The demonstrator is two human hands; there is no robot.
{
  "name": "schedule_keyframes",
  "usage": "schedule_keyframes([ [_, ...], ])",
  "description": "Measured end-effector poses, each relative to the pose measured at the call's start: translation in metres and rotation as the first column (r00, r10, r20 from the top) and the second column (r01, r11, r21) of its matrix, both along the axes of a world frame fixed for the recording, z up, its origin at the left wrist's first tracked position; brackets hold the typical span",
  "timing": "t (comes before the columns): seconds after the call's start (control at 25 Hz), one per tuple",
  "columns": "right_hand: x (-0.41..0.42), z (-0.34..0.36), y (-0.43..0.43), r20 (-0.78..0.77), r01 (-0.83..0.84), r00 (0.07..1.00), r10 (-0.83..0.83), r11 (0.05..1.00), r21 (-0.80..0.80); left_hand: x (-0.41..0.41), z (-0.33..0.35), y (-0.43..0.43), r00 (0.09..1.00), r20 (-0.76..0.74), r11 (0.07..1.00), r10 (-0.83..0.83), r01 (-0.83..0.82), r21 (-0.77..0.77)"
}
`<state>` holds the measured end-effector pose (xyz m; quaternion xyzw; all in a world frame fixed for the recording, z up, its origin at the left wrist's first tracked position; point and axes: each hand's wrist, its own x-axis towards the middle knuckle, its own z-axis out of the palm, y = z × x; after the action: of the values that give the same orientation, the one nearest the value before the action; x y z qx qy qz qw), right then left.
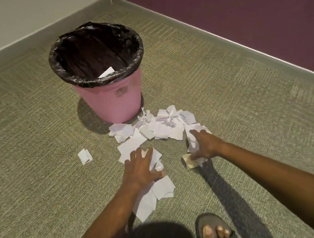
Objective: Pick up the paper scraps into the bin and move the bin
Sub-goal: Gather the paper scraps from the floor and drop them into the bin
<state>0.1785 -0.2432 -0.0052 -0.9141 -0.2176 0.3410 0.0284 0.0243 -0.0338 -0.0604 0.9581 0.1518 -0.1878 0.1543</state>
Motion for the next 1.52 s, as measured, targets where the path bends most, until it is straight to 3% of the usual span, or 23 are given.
schedule_keyframes([
  [0.12, -0.014, -0.027, -0.011, -0.014, -0.022, 1.000, 0.020, 0.987, -0.159, 0.013, -0.010, -0.003, 0.996, -0.067, 0.998, 0.056, -0.057, -0.013],
  [0.32, -0.032, -0.055, -0.005, -0.002, -0.031, 1.000, 0.031, 0.986, -0.162, 0.029, -0.022, -0.014, 0.982, -0.187, 1.000, 0.030, -0.030, 0.005],
  [0.56, -0.024, -0.055, -0.003, 0.217, -0.145, 0.962, 0.165, 0.984, -0.107, 0.034, -0.013, -0.009, 0.999, -0.015, 0.995, -0.035, 0.037, 0.096],
  [0.76, -0.025, -0.048, 0.006, 0.323, -0.215, 0.921, 0.218, 0.976, -0.045, 0.035, -0.005, -0.010, 0.996, 0.017, 0.991, -0.088, 0.086, 0.100],
  [1.16, -0.016, -0.047, 0.009, 0.351, -0.281, 0.894, 0.276, 0.959, -0.038, 0.041, -0.002, -0.012, 0.985, 0.018, 0.977, -0.171, 0.167, 0.133],
  [1.52, -0.011, -0.049, 0.009, 0.385, -0.311, 0.873, 0.300, 0.950, -0.035, 0.028, 0.004, -0.005, 0.991, 0.095, 0.985, -0.093, 0.078, 0.154],
])
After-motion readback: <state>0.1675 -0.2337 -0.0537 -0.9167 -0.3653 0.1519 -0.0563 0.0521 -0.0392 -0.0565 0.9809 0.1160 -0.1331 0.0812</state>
